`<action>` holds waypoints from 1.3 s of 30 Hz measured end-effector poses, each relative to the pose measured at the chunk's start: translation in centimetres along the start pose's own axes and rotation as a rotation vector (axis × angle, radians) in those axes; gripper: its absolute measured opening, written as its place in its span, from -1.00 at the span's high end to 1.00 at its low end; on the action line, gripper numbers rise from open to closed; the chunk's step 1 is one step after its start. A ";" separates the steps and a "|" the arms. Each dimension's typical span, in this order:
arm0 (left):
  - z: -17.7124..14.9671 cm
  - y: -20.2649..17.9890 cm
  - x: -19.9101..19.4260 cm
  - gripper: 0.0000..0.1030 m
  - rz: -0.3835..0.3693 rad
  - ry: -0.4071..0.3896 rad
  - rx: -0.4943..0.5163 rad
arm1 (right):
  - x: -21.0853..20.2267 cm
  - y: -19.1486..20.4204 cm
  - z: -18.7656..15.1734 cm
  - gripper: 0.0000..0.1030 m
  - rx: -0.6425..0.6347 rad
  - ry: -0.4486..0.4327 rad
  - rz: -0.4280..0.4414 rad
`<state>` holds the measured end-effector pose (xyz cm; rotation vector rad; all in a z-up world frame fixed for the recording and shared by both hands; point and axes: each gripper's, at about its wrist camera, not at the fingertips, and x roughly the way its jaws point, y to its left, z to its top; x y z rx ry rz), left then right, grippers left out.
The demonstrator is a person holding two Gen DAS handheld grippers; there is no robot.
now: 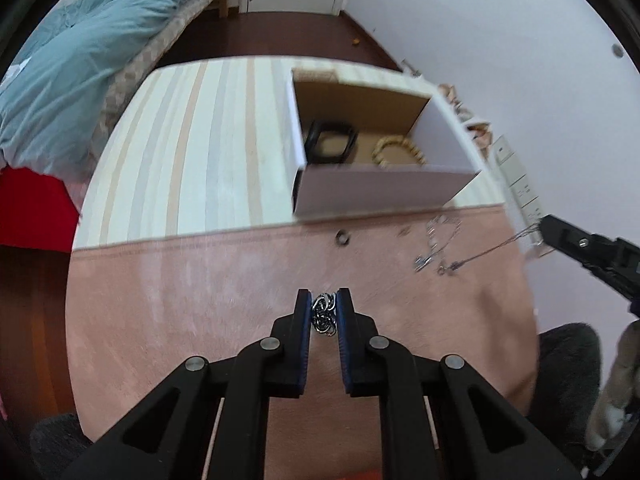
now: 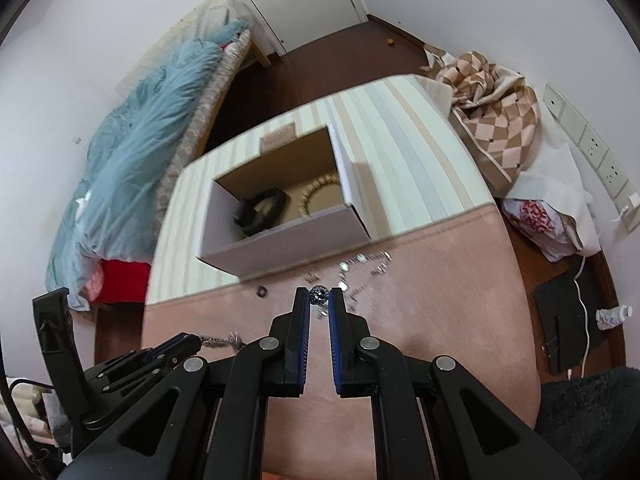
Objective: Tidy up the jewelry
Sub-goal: 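Carry the chain bracelet and charm into the white box and release both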
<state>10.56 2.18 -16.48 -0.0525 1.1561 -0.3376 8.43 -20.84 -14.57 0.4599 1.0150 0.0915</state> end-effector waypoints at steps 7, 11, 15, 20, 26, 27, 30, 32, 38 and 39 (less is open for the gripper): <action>3.7 -0.7 -4.5 0.82 -0.129 -0.075 -0.020 | -2.7 2.2 2.7 0.81 -0.027 -0.052 0.072; 7.6 -1.9 -7.1 0.82 -0.184 -0.135 0.016 | -4.3 3.9 5.8 0.82 -0.061 -0.099 0.110; 11.2 -2.5 -7.5 0.82 -0.192 -0.169 0.039 | -4.0 5.4 9.7 0.82 -0.115 -0.119 0.098; 14.8 -2.2 -4.1 0.82 -0.190 -0.132 0.037 | -0.5 6.0 13.0 0.82 -0.168 -0.060 0.062; 17.1 -1.3 2.1 0.81 -0.146 -0.026 0.035 | 5.6 5.2 16.1 0.82 -0.199 0.028 -0.035; 17.4 -1.2 2.9 0.80 -0.142 -0.011 0.034 | 6.4 5.0 16.3 0.82 -0.201 0.034 -0.047; 18.2 -0.6 5.2 0.79 -0.111 0.047 -0.002 | 8.9 4.9 17.0 0.81 -0.223 0.069 -0.078; 18.7 -0.2 6.1 0.78 -0.091 0.061 -0.024 | 9.9 5.0 17.2 0.81 -0.233 0.079 -0.090; 18.9 0.6 5.7 -0.54 0.064 0.034 -0.049 | 11.8 4.6 16.8 0.78 -0.226 0.194 -0.078; 18.6 1.0 5.2 -0.58 0.077 0.011 -0.056 | 11.9 4.4 16.4 0.67 -0.228 0.208 -0.084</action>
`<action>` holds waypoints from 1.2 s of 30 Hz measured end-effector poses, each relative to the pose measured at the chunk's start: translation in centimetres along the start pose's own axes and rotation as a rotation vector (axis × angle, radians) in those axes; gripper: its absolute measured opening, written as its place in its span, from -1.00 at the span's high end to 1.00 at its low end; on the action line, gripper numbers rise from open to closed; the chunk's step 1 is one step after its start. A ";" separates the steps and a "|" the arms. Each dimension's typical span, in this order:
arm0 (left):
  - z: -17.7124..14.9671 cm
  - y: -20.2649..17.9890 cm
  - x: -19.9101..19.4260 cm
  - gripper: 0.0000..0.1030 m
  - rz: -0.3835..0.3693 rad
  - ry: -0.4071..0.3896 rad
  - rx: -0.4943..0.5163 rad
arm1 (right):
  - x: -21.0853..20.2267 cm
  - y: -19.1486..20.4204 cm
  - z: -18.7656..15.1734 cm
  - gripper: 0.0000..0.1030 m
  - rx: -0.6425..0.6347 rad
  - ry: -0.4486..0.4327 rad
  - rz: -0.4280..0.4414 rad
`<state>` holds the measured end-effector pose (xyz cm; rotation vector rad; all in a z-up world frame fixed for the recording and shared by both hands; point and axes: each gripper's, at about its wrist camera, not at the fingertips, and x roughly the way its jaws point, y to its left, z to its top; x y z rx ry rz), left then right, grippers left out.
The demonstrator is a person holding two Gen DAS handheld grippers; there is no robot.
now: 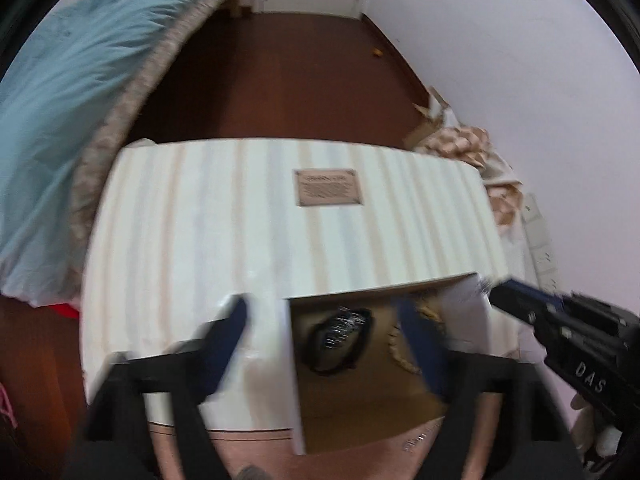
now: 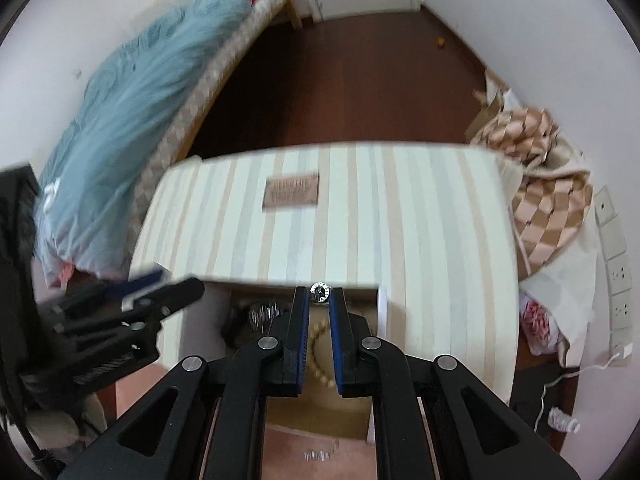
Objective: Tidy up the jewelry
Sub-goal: 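Carry the chain bracelet and charm into the white box and release both, then lift both grippers out of the box back over the mat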
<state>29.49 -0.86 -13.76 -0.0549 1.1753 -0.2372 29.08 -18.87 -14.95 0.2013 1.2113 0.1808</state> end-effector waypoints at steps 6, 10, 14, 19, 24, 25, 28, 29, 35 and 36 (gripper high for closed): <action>-1.3 1.7 -0.9 -0.58 0.090 -0.021 -0.028 | -0.4 -1.2 -1.9 -0.15 0.018 0.024 -0.026; -2.8 1.8 -1.9 -0.81 0.146 -0.066 -0.023 | -1.2 -1.4 -3.1 -0.39 0.018 0.001 -0.076; -4.3 1.7 -2.8 -0.98 0.186 -0.103 -0.022 | -1.7 -1.2 -4.5 -0.69 0.002 -0.024 -0.150; -6.4 1.4 -3.2 -0.99 0.226 -0.109 -0.020 | -1.7 -0.6 -6.8 -0.94 -0.019 -0.046 -0.239; -8.2 0.7 -3.7 -0.99 0.254 -0.111 -0.009 | -2.5 -0.3 -8.4 -0.96 -0.023 -0.081 -0.275; -8.4 0.7 -3.9 -0.99 0.254 -0.113 -0.010 | -2.7 -0.2 -8.6 -0.96 -0.021 -0.082 -0.271; -9.2 0.1 -5.0 -0.99 0.253 -0.127 -0.008 | -3.8 0.1 -9.2 -0.96 -0.019 -0.096 -0.263; -9.5 -0.1 -5.6 -0.99 0.254 -0.137 -0.010 | -4.2 0.3 -9.4 -0.96 -0.017 -0.103 -0.262; -11.1 -1.1 -9.1 -0.99 0.270 -0.193 -0.022 | -7.5 1.7 -11.1 -0.96 -0.018 -0.163 -0.247; -11.3 -1.3 -9.6 -0.99 0.270 -0.200 -0.022 | -8.1 1.9 -11.4 -0.96 -0.016 -0.175 -0.246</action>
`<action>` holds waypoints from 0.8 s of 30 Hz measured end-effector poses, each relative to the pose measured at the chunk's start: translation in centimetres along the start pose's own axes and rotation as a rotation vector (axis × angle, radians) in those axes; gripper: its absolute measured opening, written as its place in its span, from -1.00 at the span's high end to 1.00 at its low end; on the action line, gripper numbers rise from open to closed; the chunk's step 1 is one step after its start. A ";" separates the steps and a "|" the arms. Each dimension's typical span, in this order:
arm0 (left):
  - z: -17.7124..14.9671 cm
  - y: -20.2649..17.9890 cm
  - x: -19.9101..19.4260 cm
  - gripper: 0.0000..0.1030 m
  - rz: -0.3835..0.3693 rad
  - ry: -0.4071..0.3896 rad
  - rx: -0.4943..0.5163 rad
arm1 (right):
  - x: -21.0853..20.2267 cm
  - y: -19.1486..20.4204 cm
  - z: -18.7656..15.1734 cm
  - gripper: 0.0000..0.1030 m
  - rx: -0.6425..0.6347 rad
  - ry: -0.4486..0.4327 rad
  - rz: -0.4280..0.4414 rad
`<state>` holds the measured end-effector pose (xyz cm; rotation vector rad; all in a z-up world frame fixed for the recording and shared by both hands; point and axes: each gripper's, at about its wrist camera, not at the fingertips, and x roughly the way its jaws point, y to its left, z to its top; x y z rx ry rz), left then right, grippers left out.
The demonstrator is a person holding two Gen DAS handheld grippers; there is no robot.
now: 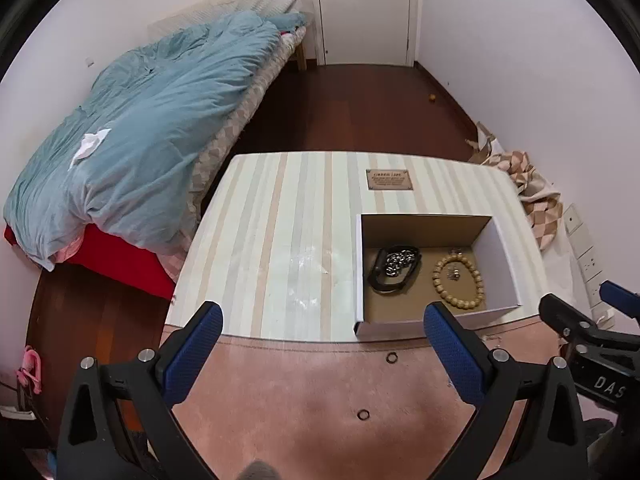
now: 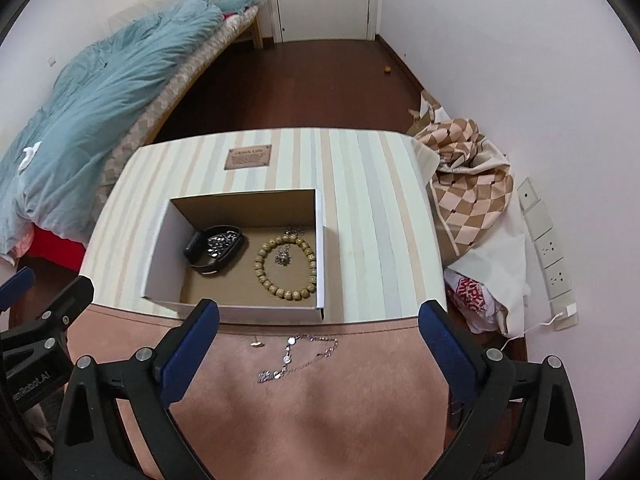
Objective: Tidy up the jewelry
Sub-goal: 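Lift both grippers out of the box back over the mat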
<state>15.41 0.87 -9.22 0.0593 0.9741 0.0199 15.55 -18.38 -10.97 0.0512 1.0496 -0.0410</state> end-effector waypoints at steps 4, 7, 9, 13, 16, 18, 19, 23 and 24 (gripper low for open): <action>-0.5 0.1 -2.3 -0.99 0.012 -0.038 0.013 | -2.4 0.1 -0.6 -0.96 0.009 -0.040 0.004; -1.0 0.3 -4.1 -0.99 0.015 -0.063 0.012 | -4.5 0.1 -1.0 -0.96 0.010 -0.077 -0.004; -1.4 0.6 -5.2 -0.99 0.021 -0.078 0.005 | -5.8 0.1 -1.5 -0.96 0.010 -0.098 -0.011; -2.4 0.9 -7.1 -0.99 0.000 -0.085 -0.009 | -8.4 0.0 -2.4 -0.96 0.010 -0.133 -0.007; -3.0 0.9 -8.4 -0.99 -0.003 -0.094 -0.007 | -9.9 -0.2 -3.0 -0.96 0.015 -0.149 0.006; -3.3 0.9 -9.1 -0.99 0.004 -0.095 -0.013 | -10.5 -0.4 -3.3 -0.96 0.027 -0.145 0.023; -3.4 0.8 -9.2 -0.99 0.016 -0.096 -0.013 | -10.5 -0.4 -3.4 -0.96 0.033 -0.138 0.030; -4.3 0.8 -8.6 -0.99 0.037 -0.113 -0.018 | -8.7 -1.5 -4.8 -0.96 0.077 -0.068 0.040; -4.7 0.7 -8.1 -0.99 0.038 -0.107 -0.017 | -7.8 -1.8 -5.3 -0.96 0.084 -0.046 0.037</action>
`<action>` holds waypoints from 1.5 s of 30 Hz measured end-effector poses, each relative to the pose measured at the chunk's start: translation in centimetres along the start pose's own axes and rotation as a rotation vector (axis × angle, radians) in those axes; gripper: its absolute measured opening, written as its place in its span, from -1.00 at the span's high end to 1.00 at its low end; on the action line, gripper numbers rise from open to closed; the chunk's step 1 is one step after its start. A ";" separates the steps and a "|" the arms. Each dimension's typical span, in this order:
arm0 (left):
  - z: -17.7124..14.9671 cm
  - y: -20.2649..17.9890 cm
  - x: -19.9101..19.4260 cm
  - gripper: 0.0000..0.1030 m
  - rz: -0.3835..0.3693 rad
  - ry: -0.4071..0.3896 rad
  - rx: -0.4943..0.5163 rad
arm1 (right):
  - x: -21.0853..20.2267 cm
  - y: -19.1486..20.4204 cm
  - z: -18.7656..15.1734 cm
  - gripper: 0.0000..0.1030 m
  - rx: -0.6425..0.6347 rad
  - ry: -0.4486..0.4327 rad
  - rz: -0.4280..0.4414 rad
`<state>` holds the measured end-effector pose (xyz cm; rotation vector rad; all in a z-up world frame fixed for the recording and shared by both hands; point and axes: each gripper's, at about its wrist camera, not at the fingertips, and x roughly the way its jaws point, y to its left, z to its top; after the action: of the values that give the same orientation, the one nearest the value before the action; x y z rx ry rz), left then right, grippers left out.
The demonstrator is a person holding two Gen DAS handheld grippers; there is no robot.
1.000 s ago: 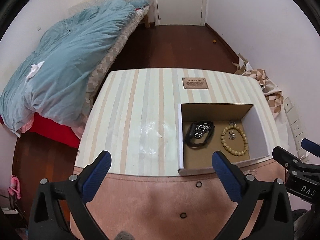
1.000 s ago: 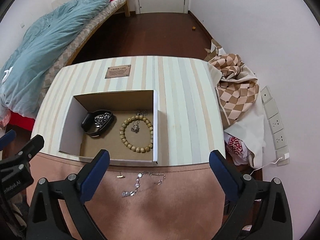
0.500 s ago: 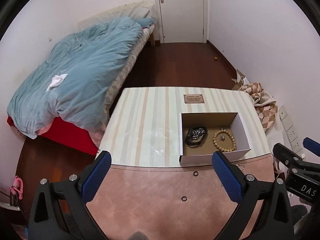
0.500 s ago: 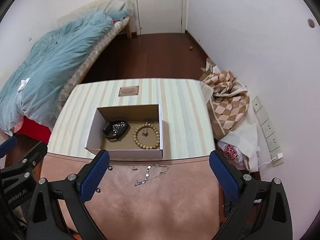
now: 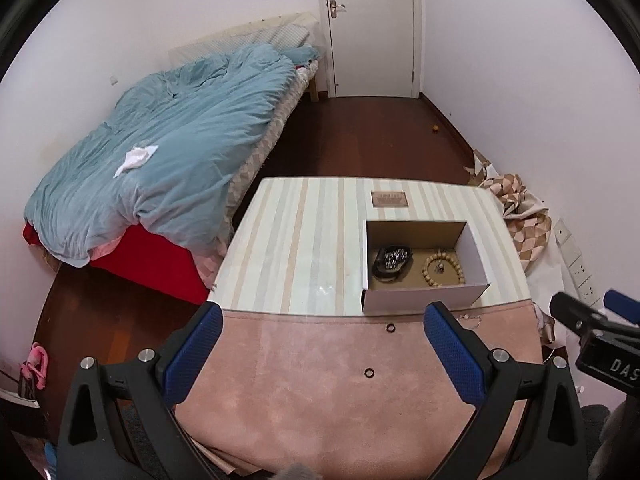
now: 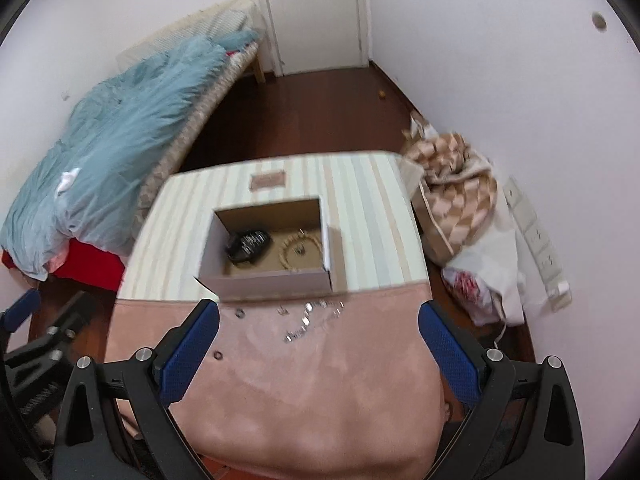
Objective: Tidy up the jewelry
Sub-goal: 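Lift both grippers out of the box back over the mat, then grasp the small black ring with the left gripper while the right grasps the silver chain necklace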
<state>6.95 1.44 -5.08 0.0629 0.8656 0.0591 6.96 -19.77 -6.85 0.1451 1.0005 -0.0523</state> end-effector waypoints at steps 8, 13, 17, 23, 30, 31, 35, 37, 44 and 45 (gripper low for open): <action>-4.6 -1.0 7.0 -0.99 0.020 0.160 0.034 | 6.9 -3.7 -3.9 -0.95 0.110 0.153 -0.009; -7.0 -2.1 10.8 -0.98 -0.028 0.256 0.043 | 10.7 -5.2 -5.7 -0.67 0.141 0.203 -0.033; -7.9 -3.5 13.2 -0.98 -0.058 0.308 0.068 | 13.1 -5.7 -6.5 -0.43 0.152 0.237 -0.048; -8.8 -4.8 15.4 -0.87 -0.083 0.354 0.099 | 14.8 -6.1 -6.8 -0.29 0.161 0.264 -0.054; -9.4 -5.8 16.4 0.18 -0.103 0.387 0.120 | 15.3 -6.0 -6.3 -0.29 0.154 0.265 -0.053; -9.4 -5.9 16.4 0.26 -0.118 0.386 0.117 | 15.4 -5.9 -6.2 -0.29 0.151 0.265 -0.053; -9.6 -6.1 16.2 0.63 -0.136 0.377 0.117 | 15.5 -5.6 -6.0 -0.29 0.146 0.262 -0.052; -9.6 -6.2 16.1 0.80 -0.140 0.372 0.118 | 15.6 -5.4 -6.0 -0.27 0.143 0.264 -0.049; -9.0 -5.8 15.9 0.81 -0.143 0.350 0.107 | 15.3 -5.5 -5.7 -0.18 0.158 0.249 -0.029; -8.8 -5.7 15.8 0.81 -0.144 0.344 0.104 | 15.3 -5.6 -5.6 -0.18 0.171 0.244 -0.010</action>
<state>10.61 -2.75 -23.15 0.0891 1.2143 -0.1138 9.89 -24.14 -23.25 0.3082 1.2400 -0.1317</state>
